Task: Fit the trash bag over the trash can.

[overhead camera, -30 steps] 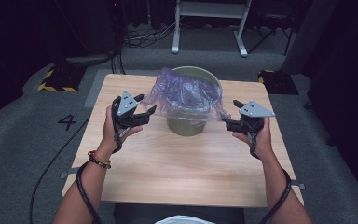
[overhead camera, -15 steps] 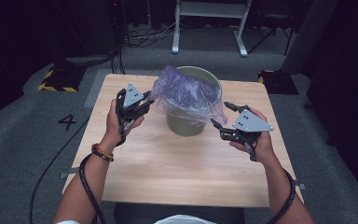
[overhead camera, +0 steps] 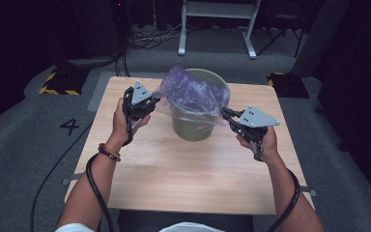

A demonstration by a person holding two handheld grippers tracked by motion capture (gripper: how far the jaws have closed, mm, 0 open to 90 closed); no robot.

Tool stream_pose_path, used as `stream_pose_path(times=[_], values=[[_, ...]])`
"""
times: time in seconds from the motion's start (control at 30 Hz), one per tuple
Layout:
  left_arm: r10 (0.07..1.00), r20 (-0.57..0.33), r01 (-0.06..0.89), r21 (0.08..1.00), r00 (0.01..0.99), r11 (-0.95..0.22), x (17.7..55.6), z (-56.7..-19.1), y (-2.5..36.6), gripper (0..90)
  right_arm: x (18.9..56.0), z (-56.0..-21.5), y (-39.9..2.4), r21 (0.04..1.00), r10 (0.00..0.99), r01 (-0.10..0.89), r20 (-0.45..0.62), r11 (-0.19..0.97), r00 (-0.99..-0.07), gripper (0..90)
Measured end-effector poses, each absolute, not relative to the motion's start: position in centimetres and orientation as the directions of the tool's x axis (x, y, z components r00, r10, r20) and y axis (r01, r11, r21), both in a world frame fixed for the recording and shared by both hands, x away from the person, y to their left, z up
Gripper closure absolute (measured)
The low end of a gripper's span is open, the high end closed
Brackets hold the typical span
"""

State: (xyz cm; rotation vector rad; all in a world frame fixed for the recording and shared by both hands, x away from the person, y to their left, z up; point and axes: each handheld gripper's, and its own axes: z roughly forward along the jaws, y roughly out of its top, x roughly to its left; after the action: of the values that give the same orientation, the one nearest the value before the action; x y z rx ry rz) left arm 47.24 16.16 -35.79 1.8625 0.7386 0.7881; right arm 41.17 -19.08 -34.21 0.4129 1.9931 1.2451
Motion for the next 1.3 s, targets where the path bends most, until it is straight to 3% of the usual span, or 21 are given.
stream_pose_path(times=[0.07, 0.13, 0.23, 0.37, 0.43, 0.5, 0.67, 0.97, 1.3], values=[[0.765, 0.203, 0.156, 0.916, 0.612, -0.369, 47.4, -35.8, 16.0, 84.1, 41.2, -34.3, -19.1, 0.873, 0.611, -0.103, -0.414, 0.478, -0.674, 79.7], [0.762, 0.202, 0.155, 0.917, 0.615, -0.368, 47.3, -35.8, 15.9, 84.9, 41.3, -34.2, -19.1, 0.887, 0.618, -0.092, -0.386, 0.452, -0.685, 60.4], [0.756, 0.209, 0.149, 0.915, 0.62, -0.375, 47.2, -35.7, 15.7, 86.1, 40.9, -33.9, -19.0, 0.893, 0.585, -0.104, -0.371, 0.439, -0.721, 47.8], [0.755, 0.212, 0.145, 0.915, 0.62, -0.376, 47.3, -35.5, 15.5, 86.1, 40.3, -33.7, -17.9, 0.865, 0.54, -0.138, -0.417, 0.482, -0.731, 41.4], [0.755, 0.21, 0.143, 0.917, 0.621, -0.372, 47.3, -35.4, 15.4, 86.1, 40.5, -33.8, -17.2, 0.842, 0.544, -0.125, -0.444, 0.524, -0.712, 48.4], [0.756, 0.211, 0.142, 0.917, 0.62, -0.372, 47.3, -35.2, 15.4, 86.0, 40.9, -33.9, -17.0, 0.825, 0.56, -0.114, -0.47, 0.553, -0.682, 67.5], [0.756, 0.218, 0.133, 0.918, 0.617, -0.373, 47.4, -34.8, 15.4, 85.3, 42.1, -33.9, -17.6, 0.821, 0.603, -0.066, -0.468, 0.567, -0.646, 88.3], [0.776, 0.222, 0.162, 0.91, 0.59, -0.383, 49.0, -34.8, 15.6, 84.5, 45.1, -33.2, -20.4, 0.916, 0.757, 0.049, -0.298, 0.398, -0.582, 89.7], [0.802, 0.193, 0.253, 0.885, 0.565, -0.391, 51.6, -36.4, 15.6, 84.2, 49.8, -34.2, -22.1, 0.921, 0.848, 0.211, -0.189, 0.328, -0.495, 89.6]])
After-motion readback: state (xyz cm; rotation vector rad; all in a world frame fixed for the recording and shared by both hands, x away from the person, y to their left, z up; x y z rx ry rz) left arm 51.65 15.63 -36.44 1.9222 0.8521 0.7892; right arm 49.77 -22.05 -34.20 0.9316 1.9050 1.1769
